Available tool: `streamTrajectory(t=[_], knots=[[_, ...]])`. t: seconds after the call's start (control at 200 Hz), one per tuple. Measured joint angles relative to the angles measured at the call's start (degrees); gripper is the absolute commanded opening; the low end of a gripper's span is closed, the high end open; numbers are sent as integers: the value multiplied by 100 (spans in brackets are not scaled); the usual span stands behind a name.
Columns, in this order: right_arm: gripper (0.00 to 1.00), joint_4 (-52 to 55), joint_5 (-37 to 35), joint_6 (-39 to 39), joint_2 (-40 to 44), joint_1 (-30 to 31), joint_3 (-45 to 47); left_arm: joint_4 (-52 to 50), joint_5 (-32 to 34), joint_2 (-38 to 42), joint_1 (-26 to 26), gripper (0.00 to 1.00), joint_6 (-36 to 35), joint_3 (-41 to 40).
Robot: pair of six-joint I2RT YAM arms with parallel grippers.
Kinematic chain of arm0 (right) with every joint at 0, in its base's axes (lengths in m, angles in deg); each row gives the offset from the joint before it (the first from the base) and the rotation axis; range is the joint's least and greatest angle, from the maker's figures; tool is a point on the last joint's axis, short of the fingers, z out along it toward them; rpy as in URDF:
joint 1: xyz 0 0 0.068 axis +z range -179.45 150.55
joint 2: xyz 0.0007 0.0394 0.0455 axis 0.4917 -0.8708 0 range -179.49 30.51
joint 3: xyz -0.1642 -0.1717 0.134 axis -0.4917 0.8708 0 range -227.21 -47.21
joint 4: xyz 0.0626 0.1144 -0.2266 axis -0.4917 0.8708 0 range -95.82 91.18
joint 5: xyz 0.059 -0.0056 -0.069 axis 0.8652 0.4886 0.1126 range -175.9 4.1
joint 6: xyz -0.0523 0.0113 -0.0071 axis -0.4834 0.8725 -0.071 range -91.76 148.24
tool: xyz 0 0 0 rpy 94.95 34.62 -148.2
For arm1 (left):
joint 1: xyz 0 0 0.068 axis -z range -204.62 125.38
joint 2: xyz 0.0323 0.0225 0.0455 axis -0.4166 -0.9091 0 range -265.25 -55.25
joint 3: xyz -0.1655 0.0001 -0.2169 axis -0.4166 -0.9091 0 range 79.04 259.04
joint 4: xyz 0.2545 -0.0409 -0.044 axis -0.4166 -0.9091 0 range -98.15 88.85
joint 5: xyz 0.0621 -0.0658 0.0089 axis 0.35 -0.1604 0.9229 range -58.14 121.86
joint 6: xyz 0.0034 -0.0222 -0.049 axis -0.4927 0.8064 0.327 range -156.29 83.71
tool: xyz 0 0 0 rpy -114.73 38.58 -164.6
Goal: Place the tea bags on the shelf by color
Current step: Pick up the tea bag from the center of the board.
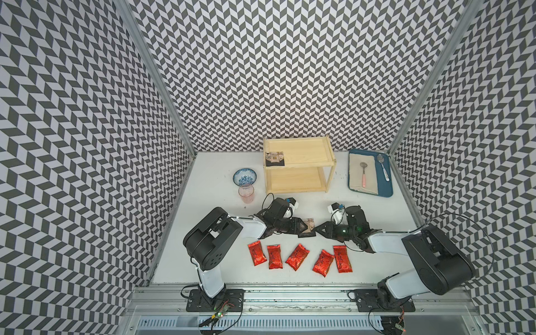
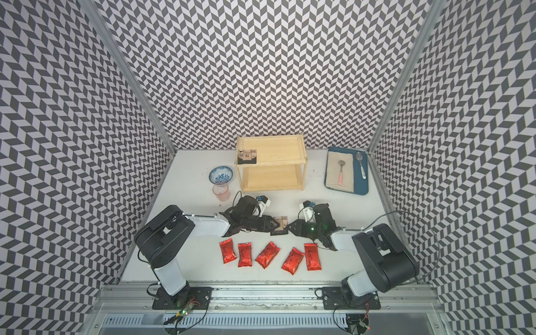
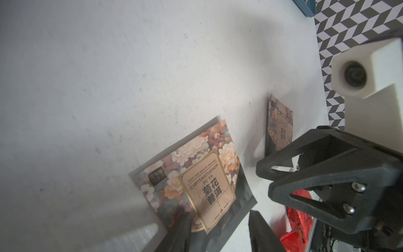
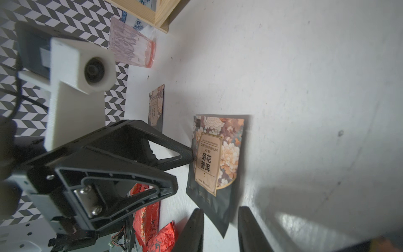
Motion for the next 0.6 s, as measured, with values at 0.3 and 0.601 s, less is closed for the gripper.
streamTrajectory(t=[0.3, 0.601], knots=[[31, -264, 289, 236, -328, -4, -26, 160, -101, -92, -17, 47, 24, -13], [19, -767, 651, 638, -721, -7, -96, 173, -120, -92, -63, 47, 24, -26]])
